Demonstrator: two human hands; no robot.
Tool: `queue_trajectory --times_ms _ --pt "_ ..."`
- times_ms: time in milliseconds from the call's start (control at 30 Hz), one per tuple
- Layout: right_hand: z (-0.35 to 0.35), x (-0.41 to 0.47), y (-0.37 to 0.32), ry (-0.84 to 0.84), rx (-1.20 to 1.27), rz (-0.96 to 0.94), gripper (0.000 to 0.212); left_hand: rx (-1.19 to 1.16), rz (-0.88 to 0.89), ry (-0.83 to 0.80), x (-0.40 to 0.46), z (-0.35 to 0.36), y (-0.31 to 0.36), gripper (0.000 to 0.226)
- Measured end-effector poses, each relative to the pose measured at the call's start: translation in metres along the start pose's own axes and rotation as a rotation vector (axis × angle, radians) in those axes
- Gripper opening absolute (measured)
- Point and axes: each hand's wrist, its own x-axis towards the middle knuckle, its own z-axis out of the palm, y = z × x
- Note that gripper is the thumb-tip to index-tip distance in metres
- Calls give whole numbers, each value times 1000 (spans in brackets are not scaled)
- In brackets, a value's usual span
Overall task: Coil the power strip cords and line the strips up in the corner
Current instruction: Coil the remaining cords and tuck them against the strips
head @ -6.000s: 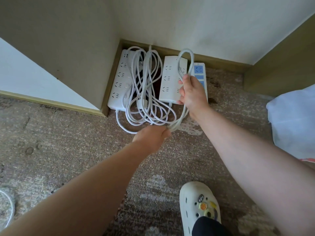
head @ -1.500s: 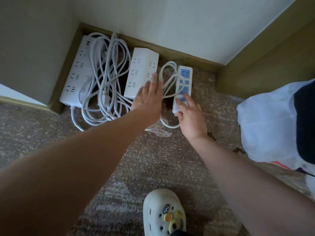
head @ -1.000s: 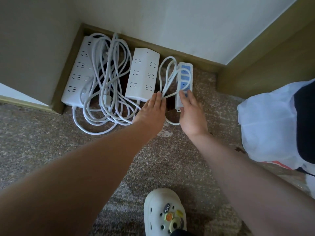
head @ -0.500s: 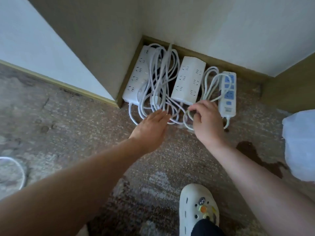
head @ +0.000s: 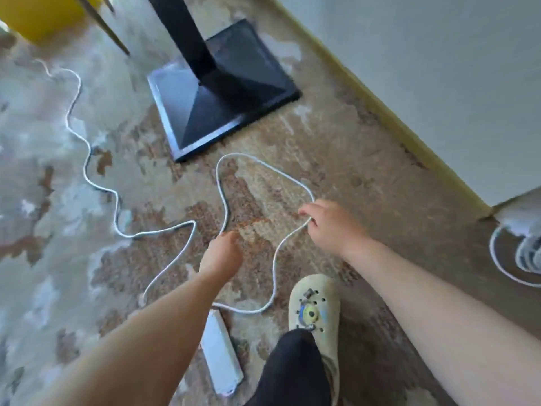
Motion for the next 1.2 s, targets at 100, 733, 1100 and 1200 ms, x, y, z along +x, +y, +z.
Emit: queue_trajectory --times_ms 100,733,1100,1200 --pt "56 36 -47 -243 -95 -52 44 50 -105 -95 1 12 -58 38" --pt "236 45 -92 -347 -577 -175 26 -500 -213 -29 28 90 -124 39" --pt "177 69 -85 -181 426 369 68 -1225 -275 81 99 -14 -32 15" --pt "157 77 -73 19 443 357 36 -1235 -270 111 102 -26 -22 17"
